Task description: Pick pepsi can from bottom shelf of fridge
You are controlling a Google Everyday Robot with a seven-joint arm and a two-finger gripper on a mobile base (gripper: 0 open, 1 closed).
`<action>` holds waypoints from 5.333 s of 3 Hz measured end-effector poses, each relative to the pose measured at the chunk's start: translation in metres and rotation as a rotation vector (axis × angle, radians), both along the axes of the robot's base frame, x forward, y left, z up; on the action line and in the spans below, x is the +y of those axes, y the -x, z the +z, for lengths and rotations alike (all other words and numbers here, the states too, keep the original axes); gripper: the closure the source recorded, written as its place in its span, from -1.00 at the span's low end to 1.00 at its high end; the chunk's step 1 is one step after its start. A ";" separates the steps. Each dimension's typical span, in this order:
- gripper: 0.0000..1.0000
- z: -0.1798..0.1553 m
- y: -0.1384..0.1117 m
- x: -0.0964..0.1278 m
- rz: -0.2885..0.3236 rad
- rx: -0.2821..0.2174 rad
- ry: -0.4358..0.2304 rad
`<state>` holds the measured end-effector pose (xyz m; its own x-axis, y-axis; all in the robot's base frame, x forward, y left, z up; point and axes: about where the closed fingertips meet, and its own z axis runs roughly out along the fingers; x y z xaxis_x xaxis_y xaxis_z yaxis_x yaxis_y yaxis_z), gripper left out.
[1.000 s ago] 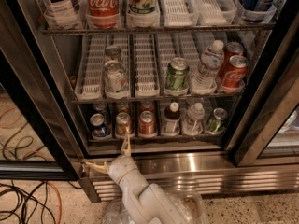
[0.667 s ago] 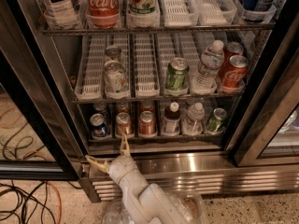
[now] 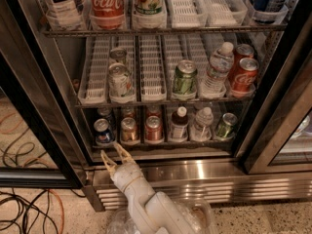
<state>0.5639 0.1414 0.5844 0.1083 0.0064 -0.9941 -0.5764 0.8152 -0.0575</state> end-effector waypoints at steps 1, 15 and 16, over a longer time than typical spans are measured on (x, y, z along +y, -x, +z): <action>-0.01 0.000 0.000 0.000 0.000 0.000 0.000; 0.44 0.010 -0.083 0.045 0.015 0.011 -0.051; 0.90 0.010 -0.083 0.045 0.015 0.011 -0.051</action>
Offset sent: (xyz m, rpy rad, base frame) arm 0.0000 0.0000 0.0000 0.0000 0.0000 0.0000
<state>0.6464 0.1865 0.5948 0.0966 0.0588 -0.9936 -0.5889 0.8081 -0.0095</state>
